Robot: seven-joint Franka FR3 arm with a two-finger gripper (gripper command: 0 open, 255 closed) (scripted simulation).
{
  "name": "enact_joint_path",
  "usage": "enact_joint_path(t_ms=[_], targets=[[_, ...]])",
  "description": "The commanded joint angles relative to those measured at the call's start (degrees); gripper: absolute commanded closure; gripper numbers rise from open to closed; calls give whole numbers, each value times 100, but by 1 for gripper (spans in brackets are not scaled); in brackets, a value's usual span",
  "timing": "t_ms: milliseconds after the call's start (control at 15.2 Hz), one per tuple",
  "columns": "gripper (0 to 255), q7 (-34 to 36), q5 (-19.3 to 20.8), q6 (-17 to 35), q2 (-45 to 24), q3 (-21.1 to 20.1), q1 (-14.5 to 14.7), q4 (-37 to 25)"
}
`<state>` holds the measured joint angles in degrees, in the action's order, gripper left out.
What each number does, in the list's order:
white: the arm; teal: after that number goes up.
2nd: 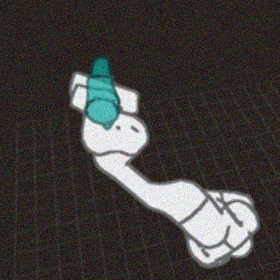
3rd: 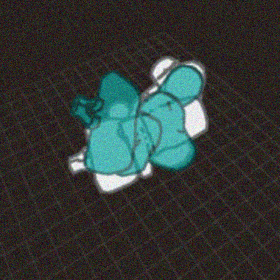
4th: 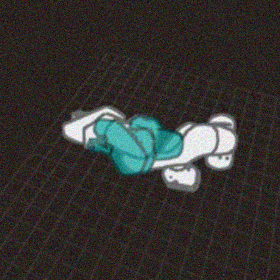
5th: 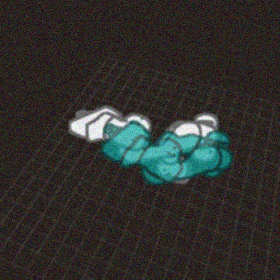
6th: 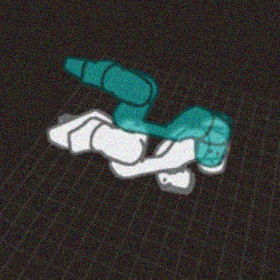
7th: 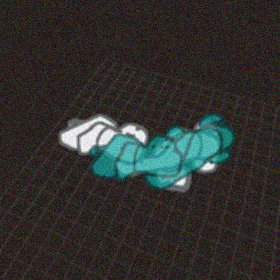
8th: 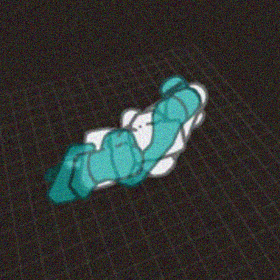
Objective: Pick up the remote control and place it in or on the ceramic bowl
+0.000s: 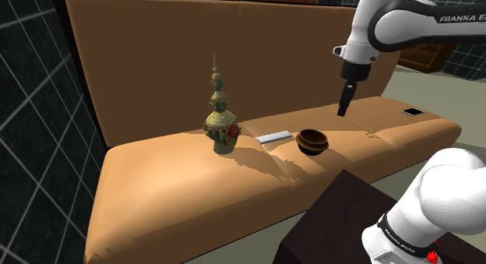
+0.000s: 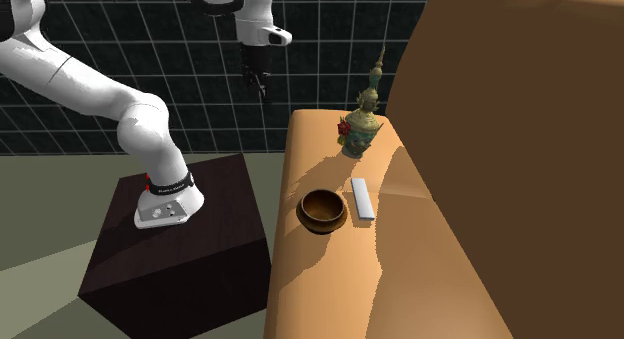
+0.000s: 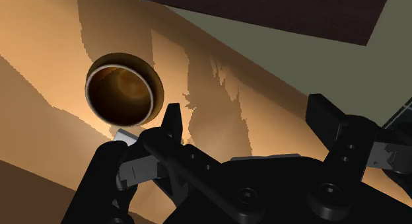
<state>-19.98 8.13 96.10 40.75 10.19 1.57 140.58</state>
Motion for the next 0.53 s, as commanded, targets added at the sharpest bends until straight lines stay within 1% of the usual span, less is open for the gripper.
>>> enact_joint_path(t_ms=[0,264,462], targets=[[0,-390,125,367,-318,247,25,15],[0,-1083,246,1090,-1017,671,119,2],[0,-1623,244,1615,-1626,972,215,-103]])
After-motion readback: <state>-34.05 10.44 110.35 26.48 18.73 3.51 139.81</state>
